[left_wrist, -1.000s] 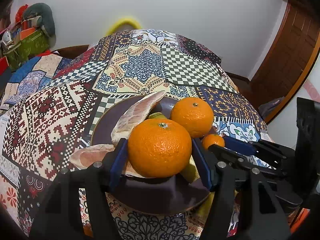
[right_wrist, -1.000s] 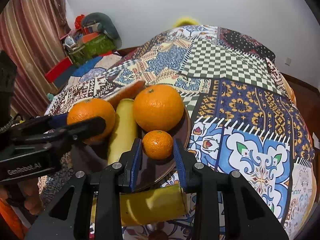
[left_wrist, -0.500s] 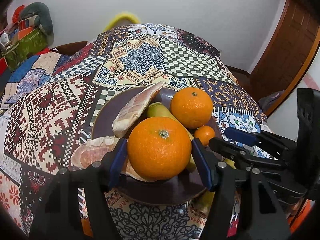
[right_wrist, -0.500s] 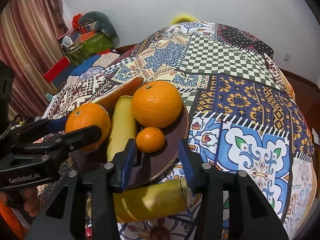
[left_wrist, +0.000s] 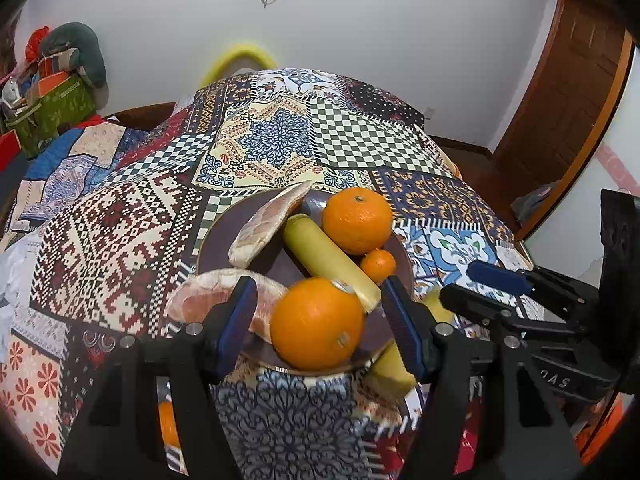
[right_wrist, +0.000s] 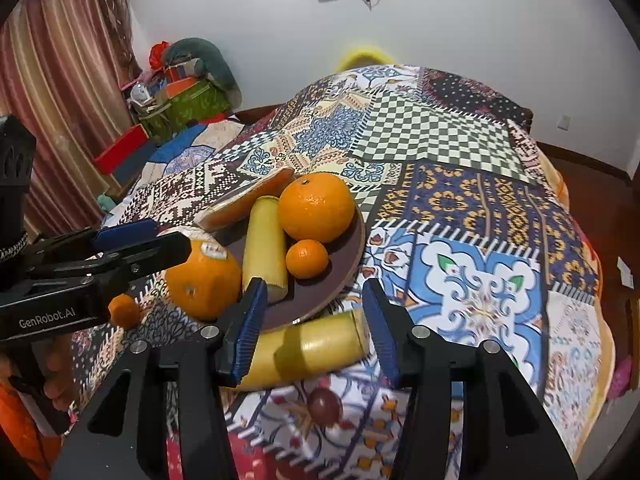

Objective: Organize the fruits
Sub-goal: 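Carry the large orange with the left tool while the right tool carries the tangerine onto the plate, then grasp the yellow squash with the left tool while the right tool grasps a dark red date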

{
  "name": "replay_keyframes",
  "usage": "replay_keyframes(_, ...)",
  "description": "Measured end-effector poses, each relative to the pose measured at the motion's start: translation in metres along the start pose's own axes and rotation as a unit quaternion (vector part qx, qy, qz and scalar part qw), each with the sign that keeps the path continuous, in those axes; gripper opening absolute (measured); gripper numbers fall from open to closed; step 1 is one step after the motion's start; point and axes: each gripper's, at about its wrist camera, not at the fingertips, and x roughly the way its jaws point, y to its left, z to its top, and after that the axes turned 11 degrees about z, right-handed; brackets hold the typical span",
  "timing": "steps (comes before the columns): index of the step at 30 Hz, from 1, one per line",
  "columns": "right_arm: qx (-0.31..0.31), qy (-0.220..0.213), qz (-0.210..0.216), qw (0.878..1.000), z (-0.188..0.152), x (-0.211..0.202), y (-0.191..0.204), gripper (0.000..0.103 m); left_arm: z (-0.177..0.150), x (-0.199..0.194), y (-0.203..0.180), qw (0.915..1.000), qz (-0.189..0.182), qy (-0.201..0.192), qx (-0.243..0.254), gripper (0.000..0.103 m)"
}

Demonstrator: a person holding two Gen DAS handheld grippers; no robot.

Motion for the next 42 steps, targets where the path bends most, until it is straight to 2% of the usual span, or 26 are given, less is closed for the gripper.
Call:
replay_keyframes(10,-0.002,0.009,-0.015,1.0,-0.028,-0.023,0.003,0.048,-0.031,-0.026,-0.013,0.9997,-0.009,0.01,0.022,0.064)
replay_keyframes(19,-0.002,0.043,-0.021,0.999,-0.058,-0.008,-0.002,0.048,-0.056,-0.011,-0.026,0.9981,-0.031,0.049,0.024,0.064)
replay_keyframes(23,0.002,0.055,-0.014,0.998,-0.061,0.001,-0.005,0.032,-0.062,0.0,-0.032,0.9969,-0.036,0.064,0.028,0.064)
replay_keyframes(28,-0.006,0.058,-0.014,0.998,-0.063,0.008,-0.005,0.028,-0.066,0.015,-0.04,0.9954,-0.04,0.079,0.038,0.064)
replay_keyframes(32,-0.012,0.053,-0.007,0.998,-0.063,0.009,-0.005,0.018,-0.065,0.026,-0.046,0.9944,-0.04,0.085,0.048,0.064)
replay_keyframes(39,-0.009,0.043,-0.009,0.999,-0.063,0.003,-0.008,0.018,-0.061,0.039,-0.056,0.9936,-0.046,0.088,0.055,0.064)
replay_keyframes(41,-0.005,0.039,-0.009,0.999,-0.063,-0.002,-0.011,0.017,-0.06,0.04,-0.06,0.9935,-0.05,0.086,0.056,0.056)
replay_keyframes(42,-0.003,0.036,-0.009,0.999,-0.063,-0.003,-0.011,0.018,-0.061,0.04,-0.062,0.9935,-0.046,0.085,0.06,0.056)
